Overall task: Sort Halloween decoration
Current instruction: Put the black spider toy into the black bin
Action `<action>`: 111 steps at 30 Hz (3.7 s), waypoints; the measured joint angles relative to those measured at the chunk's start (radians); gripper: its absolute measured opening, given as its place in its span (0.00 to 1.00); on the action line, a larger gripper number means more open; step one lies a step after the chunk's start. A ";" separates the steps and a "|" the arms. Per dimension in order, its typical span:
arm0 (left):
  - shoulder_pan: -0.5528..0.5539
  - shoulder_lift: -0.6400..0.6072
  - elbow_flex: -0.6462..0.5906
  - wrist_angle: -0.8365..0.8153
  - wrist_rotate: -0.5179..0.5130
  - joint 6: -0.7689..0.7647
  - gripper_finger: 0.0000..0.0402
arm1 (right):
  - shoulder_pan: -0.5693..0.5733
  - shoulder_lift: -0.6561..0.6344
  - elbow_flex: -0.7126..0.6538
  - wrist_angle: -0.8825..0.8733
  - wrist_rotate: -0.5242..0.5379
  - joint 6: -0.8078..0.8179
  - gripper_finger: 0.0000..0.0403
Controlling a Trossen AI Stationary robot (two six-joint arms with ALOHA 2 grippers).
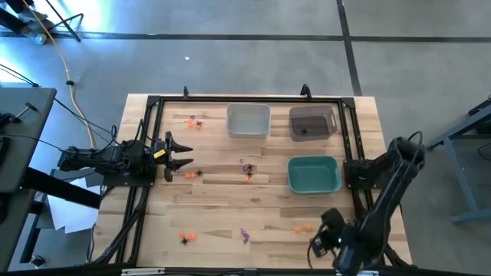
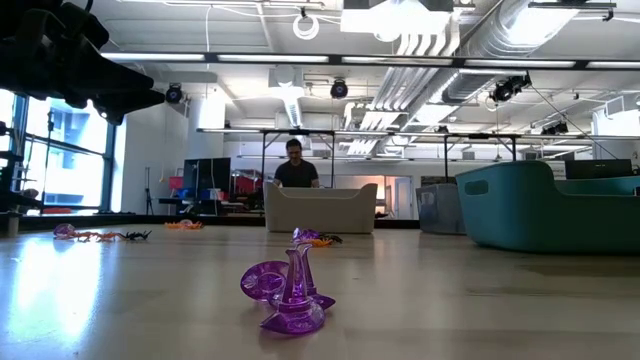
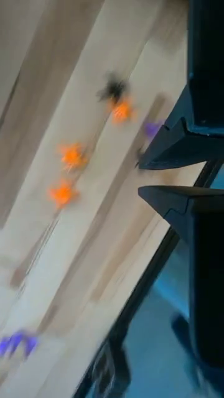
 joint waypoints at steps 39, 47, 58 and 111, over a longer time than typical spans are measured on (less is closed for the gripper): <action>0.000 0.000 0.000 0.000 0.000 0.000 0.46 | -0.026 0.300 0.198 -0.026 -0.168 -0.139 0.31; 0.000 0.000 0.000 0.000 0.000 0.000 0.46 | -0.027 0.299 0.187 -0.024 -0.191 -0.093 0.36; 0.000 0.000 0.000 0.000 0.000 0.000 0.46 | -0.015 0.300 -0.005 0.173 -0.192 -0.044 0.36; 0.000 0.000 0.000 0.000 0.000 0.000 0.46 | -0.057 0.071 -0.150 0.321 -0.111 -0.119 0.00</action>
